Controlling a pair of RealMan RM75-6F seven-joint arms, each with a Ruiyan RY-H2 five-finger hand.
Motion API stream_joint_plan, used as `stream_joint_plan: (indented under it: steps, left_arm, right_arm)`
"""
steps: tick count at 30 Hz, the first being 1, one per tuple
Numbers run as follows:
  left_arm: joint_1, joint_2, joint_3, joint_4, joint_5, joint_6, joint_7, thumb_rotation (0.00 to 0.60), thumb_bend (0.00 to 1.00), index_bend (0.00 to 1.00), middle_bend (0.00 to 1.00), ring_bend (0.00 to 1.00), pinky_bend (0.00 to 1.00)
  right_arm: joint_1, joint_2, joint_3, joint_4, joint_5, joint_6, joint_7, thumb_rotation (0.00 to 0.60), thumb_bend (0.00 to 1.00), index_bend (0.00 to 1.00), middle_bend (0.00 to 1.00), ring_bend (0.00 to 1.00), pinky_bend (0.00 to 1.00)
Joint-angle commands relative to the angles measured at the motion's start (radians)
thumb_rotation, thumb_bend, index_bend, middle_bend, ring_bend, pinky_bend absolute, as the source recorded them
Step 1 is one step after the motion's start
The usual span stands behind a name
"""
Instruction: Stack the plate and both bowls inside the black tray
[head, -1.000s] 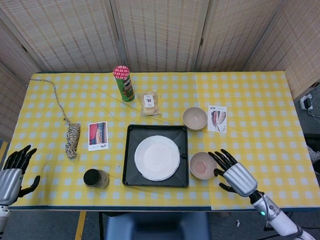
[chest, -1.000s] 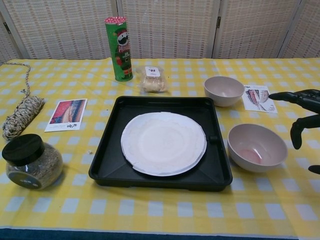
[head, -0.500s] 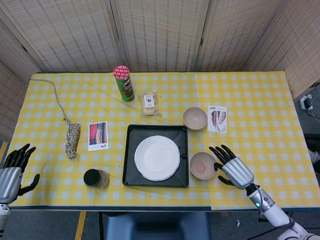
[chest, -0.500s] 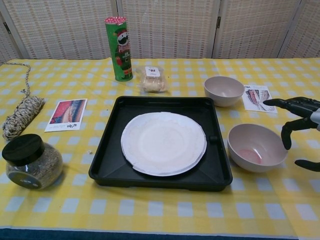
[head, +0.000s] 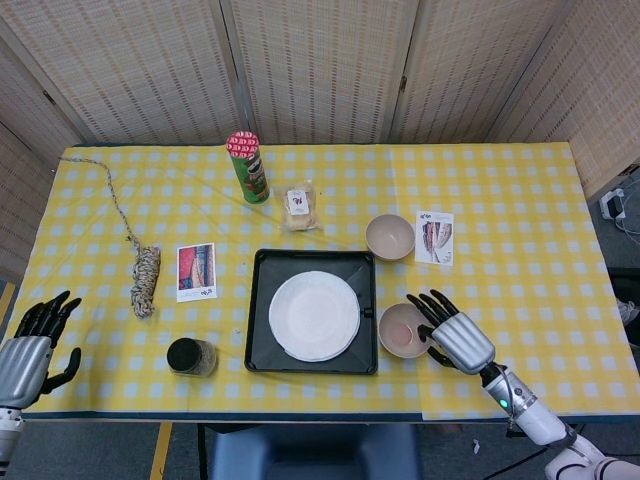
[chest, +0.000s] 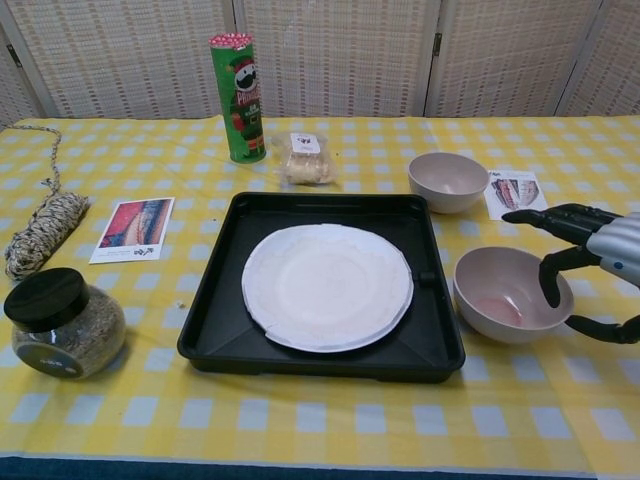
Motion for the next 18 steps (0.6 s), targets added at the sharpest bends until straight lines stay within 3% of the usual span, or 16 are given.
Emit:
stream_joint_plan:
  steps: [1, 11, 18]
  left_arm:
    - [0.001, 0.006, 0.003, -0.008, 0.002, -0.002, -0.001, 0.6, 0.72, 0.0, 0.0, 0.0, 0.0]
    - [-0.002, 0.008, 0.001, -0.007, -0.002, -0.004, -0.006, 0.6, 0.72, 0.0, 0.0, 0.0, 0.0]
    - [0.004, 0.009, 0.006, -0.017, 0.006, 0.01, -0.003, 0.6, 0.72, 0.0, 0.0, 0.0, 0.0]
  right_arm:
    - [-0.001, 0.002, 0.001, -0.007, 0.013, -0.013, -0.005, 0.6, 0.41, 0.56, 0.01, 0.0, 0.0]
    - [0.008, 0.016, 0.024, -0.047, 0.007, 0.023, -0.009, 0.6, 0.43, 0.59, 0.02, 0.0, 0.0]
    - [0.018, 0.086, 0.055, -0.162, -0.006, 0.07, -0.059, 0.6, 0.43, 0.6, 0.03, 0.0, 0.0]
